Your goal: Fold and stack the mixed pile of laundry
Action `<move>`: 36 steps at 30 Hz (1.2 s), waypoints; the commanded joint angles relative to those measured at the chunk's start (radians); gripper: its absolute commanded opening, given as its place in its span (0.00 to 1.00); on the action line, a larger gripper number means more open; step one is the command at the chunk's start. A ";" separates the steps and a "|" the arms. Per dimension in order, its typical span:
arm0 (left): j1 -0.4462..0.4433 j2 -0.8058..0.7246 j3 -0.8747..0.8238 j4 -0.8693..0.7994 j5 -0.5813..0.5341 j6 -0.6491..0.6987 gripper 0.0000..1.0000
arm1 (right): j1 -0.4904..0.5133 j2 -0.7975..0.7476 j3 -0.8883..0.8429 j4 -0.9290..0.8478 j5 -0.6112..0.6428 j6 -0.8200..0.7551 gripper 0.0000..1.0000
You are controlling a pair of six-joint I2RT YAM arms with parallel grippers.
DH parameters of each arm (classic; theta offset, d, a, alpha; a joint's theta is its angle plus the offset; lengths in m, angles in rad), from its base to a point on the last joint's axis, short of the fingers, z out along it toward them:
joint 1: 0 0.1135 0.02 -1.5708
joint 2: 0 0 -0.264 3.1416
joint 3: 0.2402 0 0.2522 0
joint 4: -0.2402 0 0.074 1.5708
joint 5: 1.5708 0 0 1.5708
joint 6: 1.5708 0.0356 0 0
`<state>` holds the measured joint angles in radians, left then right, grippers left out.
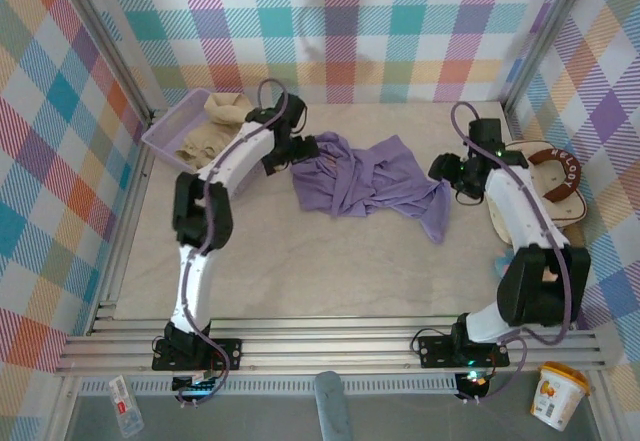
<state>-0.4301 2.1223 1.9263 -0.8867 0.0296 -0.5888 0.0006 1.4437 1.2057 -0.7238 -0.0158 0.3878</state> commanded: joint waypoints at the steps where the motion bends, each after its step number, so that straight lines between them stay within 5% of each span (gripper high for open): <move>1: -0.036 -0.206 -0.260 0.214 0.135 -0.008 0.97 | 0.004 -0.028 -0.117 -0.007 -0.076 0.036 0.75; 7: -0.105 -0.219 -0.539 0.427 0.179 -0.094 0.84 | 0.003 0.066 -0.196 0.060 -0.101 0.098 0.76; 16: -0.116 -0.028 -0.445 0.525 0.044 -0.123 0.62 | 0.002 0.202 -0.211 0.161 -0.094 0.161 0.70; 19: -0.113 0.016 -0.395 0.479 0.005 -0.108 0.41 | 0.001 0.228 -0.206 0.163 -0.075 0.164 0.56; 21: -0.107 0.021 -0.374 0.441 -0.022 -0.101 0.08 | 0.001 0.227 -0.196 0.150 -0.046 0.158 0.37; 22: -0.102 0.014 -0.366 0.417 -0.031 -0.100 0.00 | 0.002 0.220 -0.189 0.136 -0.028 0.153 0.24; 24: -0.092 -0.015 -0.350 0.374 -0.046 -0.094 0.00 | 0.002 0.193 -0.167 0.110 0.017 0.134 0.00; 30: -0.043 -0.189 -0.190 0.209 0.004 -0.085 0.00 | 0.001 0.070 0.008 0.020 0.076 0.044 0.00; 36: 0.049 -0.219 0.321 0.029 0.074 -0.039 0.00 | -0.015 0.039 0.348 -0.093 0.166 -0.071 0.00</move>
<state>-0.4213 2.0087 2.0701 -0.7513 0.0818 -0.6647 -0.0006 1.5146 1.4437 -0.7368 0.0795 0.3992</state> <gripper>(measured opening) 0.058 0.067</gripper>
